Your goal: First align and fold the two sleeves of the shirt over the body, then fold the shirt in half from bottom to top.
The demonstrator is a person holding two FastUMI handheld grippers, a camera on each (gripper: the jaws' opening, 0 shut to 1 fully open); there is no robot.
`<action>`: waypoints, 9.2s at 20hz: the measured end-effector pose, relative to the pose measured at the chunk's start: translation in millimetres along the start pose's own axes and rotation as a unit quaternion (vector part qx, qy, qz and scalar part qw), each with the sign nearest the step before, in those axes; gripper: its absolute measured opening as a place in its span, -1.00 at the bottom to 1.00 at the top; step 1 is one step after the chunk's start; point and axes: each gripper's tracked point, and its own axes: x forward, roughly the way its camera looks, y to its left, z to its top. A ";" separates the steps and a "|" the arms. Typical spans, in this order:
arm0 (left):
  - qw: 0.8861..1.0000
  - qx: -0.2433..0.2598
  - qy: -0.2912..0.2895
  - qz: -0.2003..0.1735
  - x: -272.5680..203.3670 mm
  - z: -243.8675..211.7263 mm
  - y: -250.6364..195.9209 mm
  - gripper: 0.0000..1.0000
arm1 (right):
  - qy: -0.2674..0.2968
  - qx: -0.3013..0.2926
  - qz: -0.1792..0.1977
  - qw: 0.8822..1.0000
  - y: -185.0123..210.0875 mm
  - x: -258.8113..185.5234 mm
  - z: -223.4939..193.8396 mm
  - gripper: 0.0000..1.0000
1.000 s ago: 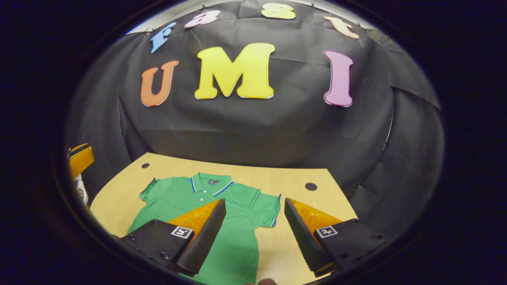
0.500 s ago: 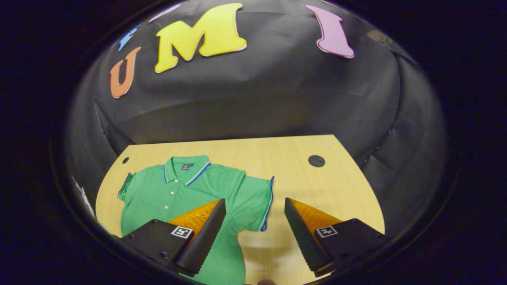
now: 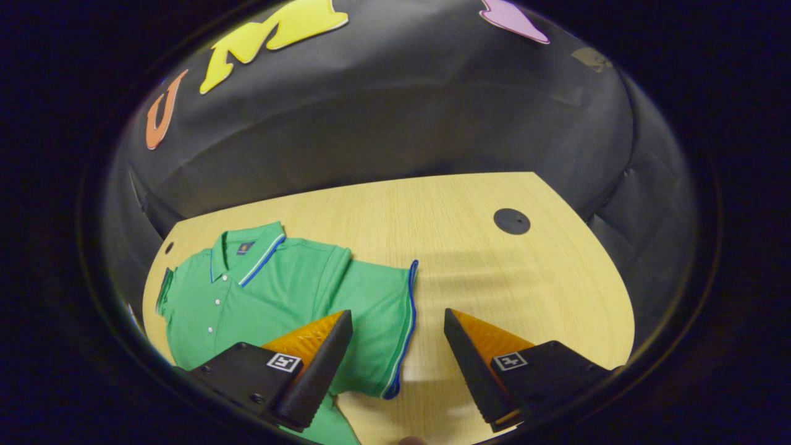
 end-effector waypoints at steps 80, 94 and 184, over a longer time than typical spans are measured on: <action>0.964 -0.118 0.227 -0.073 190.6 -140.9 159.3 0.96 | -0.106 -0.132 -0.004 0.986 110.1 -327.6 -57.5 0.93; 0.958 -0.080 0.271 -0.048 232.5 -185.9 155.9 -0.09 | -0.068 -0.047 -0.057 0.995 54.5 -311.4 -94.5 0.93; 0.906 0.088 0.386 -0.150 -173.1 -316.9 76.8 0.82 | 0.157 -0.176 0.041 0.971 43.0 -268.0 -346.2 0.72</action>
